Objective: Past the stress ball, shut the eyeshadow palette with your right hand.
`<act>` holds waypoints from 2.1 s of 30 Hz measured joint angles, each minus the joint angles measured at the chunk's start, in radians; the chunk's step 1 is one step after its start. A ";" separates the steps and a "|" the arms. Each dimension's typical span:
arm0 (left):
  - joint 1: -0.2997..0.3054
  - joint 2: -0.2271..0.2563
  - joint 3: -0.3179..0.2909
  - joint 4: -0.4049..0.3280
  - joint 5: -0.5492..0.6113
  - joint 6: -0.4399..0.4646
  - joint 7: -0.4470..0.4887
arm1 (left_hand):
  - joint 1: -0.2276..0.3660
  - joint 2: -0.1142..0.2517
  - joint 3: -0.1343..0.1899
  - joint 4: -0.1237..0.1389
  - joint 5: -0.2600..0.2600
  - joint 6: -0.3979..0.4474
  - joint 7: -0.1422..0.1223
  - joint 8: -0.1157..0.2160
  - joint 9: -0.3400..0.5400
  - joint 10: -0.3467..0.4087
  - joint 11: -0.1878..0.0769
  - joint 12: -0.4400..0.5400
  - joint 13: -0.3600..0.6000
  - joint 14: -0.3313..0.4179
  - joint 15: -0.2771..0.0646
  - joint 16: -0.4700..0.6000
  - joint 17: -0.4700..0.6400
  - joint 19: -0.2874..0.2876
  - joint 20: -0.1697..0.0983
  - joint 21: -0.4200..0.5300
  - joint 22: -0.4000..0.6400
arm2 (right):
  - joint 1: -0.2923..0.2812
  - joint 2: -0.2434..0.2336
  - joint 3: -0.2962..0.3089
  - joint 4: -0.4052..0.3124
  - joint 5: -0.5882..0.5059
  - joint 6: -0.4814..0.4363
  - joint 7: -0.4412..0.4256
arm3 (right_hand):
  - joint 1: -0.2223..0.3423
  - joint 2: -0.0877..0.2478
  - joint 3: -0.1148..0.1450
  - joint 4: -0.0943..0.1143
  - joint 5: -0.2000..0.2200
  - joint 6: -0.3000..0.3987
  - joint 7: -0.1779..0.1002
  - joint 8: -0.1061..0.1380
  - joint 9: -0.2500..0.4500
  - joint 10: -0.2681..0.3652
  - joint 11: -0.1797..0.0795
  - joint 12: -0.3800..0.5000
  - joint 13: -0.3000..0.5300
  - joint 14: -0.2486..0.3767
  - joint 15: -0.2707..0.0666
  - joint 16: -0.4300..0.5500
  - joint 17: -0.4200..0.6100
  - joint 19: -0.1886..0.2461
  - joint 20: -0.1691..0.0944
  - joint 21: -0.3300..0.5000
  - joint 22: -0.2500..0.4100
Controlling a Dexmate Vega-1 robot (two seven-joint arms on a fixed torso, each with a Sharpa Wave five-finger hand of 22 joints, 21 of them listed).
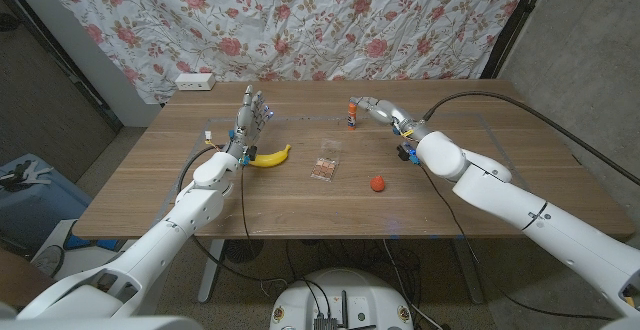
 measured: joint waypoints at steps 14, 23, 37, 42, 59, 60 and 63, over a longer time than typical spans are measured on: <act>0.000 0.000 0.000 0.000 0.000 0.000 0.000 | 0.000 0.000 0.000 0.000 0.000 0.000 0.000 0.000 0.000 0.000 0.000 0.000 0.000 0.000 0.000 0.000 0.000 0.000 0.000 0.000 0.000 | 0.076 -0.005 -0.077 -0.060 -0.075 -0.146 0.098 | -0.025 0.000 -0.008 0.008 0.000 -0.011 0.000 0.000 0.000 -0.011 -0.003 -0.008 -0.008 -0.031 -0.002 0.000 -0.008 -0.023 -0.009 -0.004 0.000; 0.000 0.000 0.000 0.000 0.000 0.000 0.000 | 0.000 0.000 0.000 0.000 0.000 0.000 0.000 0.000 0.000 0.000 0.000 0.000 0.000 0.000 0.000 0.000 0.000 0.000 0.000 0.000 0.000 | 0.153 0.014 -0.144 -0.079 -0.116 -0.262 0.191 | -0.038 0.013 -0.014 0.014 0.000 -0.039 0.000 -0.005 0.000 -0.043 -0.007 -0.011 -0.013 -0.063 0.009 0.000 -0.014 -0.050 0.004 -0.015 0.000; 0.000 0.000 0.000 0.001 0.000 0.000 0.000 | 0.000 0.000 0.000 0.000 0.000 0.000 0.000 0.000 0.000 0.000 0.000 0.000 0.000 0.000 0.000 0.000 0.000 0.000 0.000 0.000 0.000 | 0.275 0.053 -0.256 -0.070 -0.150 -0.392 0.307 | -0.057 0.008 -0.018 0.027 0.000 -0.055 0.005 -0.005 0.000 -0.039 -0.003 -0.007 -0.013 -0.075 0.021 0.000 -0.019 -0.064 0.004 -0.015 0.000; -0.001 0.000 0.000 0.001 0.000 0.000 0.000 | 0.000 0.000 0.000 0.000 0.000 0.000 0.000 0.000 0.000 0.000 0.000 0.000 0.000 0.000 0.000 0.000 0.000 0.000 0.000 0.000 0.000 | 0.308 0.059 -0.292 -0.062 -0.164 -0.417 0.337 | -0.068 -0.002 -0.018 0.035 0.000 -0.055 0.005 -0.005 0.000 -0.039 -0.003 -0.007 -0.013 -0.075 0.021 0.004 -0.019 -0.070 0.009 -0.015 0.000; -0.001 0.000 0.000 0.001 0.000 0.000 0.000 | 0.000 0.000 0.000 0.000 0.000 0.000 0.000 0.000 0.000 0.000 0.000 0.000 0.000 0.000 0.000 0.000 0.000 0.000 0.000 0.000 0.000 | 0.397 0.085 -0.396 -0.018 -0.227 -0.456 0.425 | -0.086 -0.010 -0.020 0.046 0.008 -0.064 0.004 -0.005 0.000 -0.025 -0.003 -0.007 -0.013 -0.079 0.025 0.008 -0.023 -0.093 0.025 -0.018 0.000; -0.001 0.000 0.000 0.001 0.000 0.000 0.000 | 0.000 0.000 0.000 0.000 0.000 0.000 0.000 0.000 0.000 0.000 0.000 0.000 0.000 0.000 0.000 0.000 0.000 0.000 0.000 0.000 0.000 | 0.401 0.088 -0.400 -0.013 -0.229 -0.457 0.431 | -0.086 -0.010 -0.020 0.046 0.008 -0.066 0.005 -0.005 0.000 -0.025 -0.003 -0.007 -0.013 -0.081 0.027 0.008 -0.023 -0.093 0.025 -0.018 0.000; -0.001 0.000 0.000 0.001 0.000 0.000 0.000 | 0.000 0.000 0.000 0.000 0.000 0.000 0.000 0.000 0.000 0.000 0.000 0.000 0.000 0.000 0.000 0.000 0.000 0.000 0.000 0.000 0.000 | 0.412 0.094 -0.411 -0.002 -0.234 -0.459 0.441 | -0.086 -0.010 -0.024 0.049 0.008 -0.066 0.005 -0.005 0.000 -0.025 -0.003 -0.007 -0.013 -0.081 0.027 0.012 -0.023 -0.093 0.025 -0.018 0.000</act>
